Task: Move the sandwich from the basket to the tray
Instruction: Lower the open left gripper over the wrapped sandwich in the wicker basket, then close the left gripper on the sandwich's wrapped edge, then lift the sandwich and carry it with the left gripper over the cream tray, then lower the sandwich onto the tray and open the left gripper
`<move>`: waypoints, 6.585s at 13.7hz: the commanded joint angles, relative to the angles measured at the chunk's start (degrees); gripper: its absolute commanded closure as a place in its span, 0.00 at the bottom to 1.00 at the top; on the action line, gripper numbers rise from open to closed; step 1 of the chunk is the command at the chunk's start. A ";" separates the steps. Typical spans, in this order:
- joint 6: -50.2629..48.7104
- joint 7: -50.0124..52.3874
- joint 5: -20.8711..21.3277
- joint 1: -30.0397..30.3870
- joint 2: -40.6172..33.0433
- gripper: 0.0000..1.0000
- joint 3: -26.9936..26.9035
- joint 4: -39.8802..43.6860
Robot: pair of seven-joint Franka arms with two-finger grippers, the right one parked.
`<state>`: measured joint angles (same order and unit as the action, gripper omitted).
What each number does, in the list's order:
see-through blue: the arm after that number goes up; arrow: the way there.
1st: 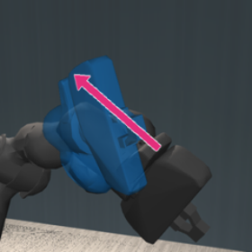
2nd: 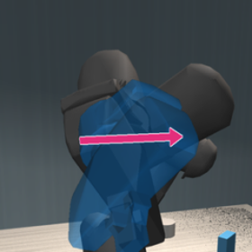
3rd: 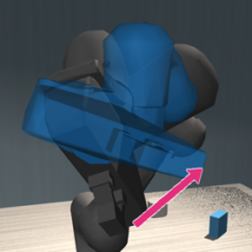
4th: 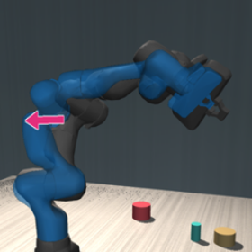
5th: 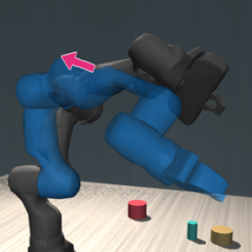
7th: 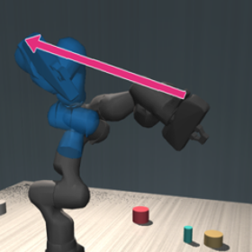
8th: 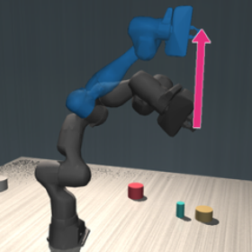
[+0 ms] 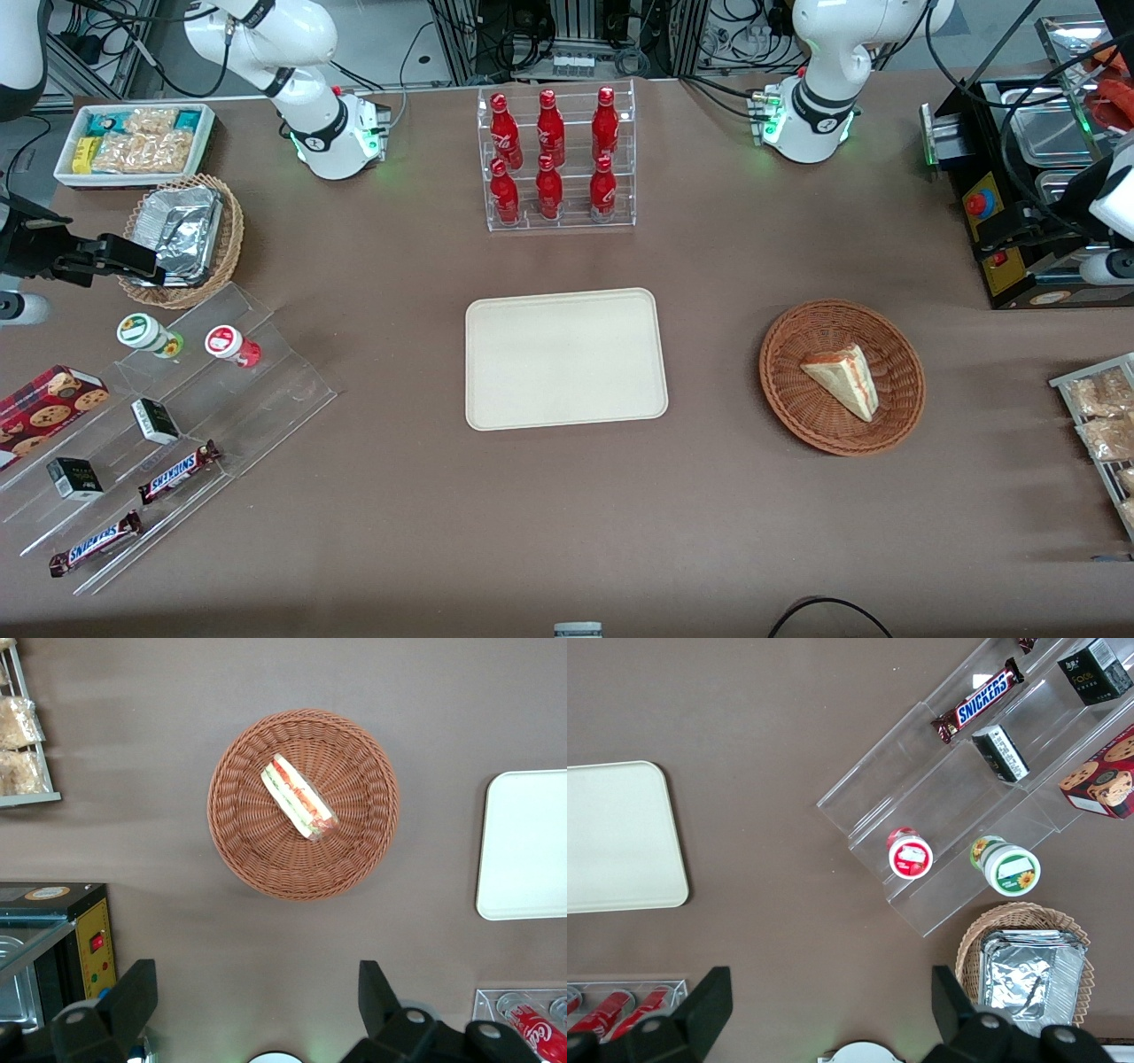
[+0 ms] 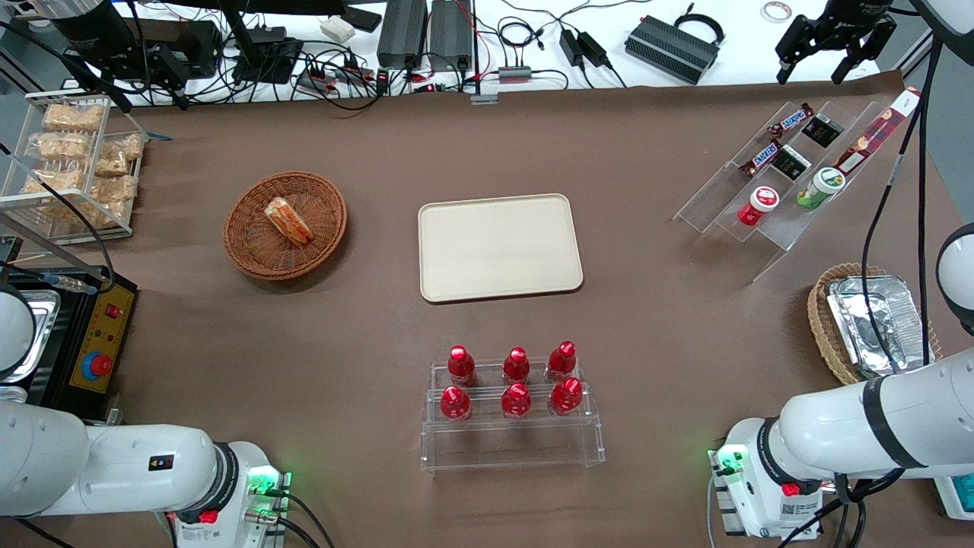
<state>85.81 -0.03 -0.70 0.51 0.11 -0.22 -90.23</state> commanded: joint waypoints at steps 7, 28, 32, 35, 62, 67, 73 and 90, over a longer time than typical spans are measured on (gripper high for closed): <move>6.01 0.90 2.90 0.81 -0.45 0.00 1.45 -6.77; 56.13 40.55 2.90 0.19 10.88 0.00 5.58 -36.59; 56.22 40.90 2.90 0.10 12.19 0.00 5.58 -37.21; 57.71 40.90 2.90 0.19 13.95 0.00 5.66 -37.30; 22.91 48.18 8.61 -12.09 18.06 1.00 28.25 -4.89; 23.00 59.16 16.07 -22.90 31.85 1.00 27.99 5.66; 29.93 63.66 22.40 -29.07 42.33 1.00 27.55 10.87; 33.72 63.49 28.83 -31.71 49.11 0.00 26.41 13.24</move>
<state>119.66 63.29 27.19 -30.02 48.33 27.04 -78.94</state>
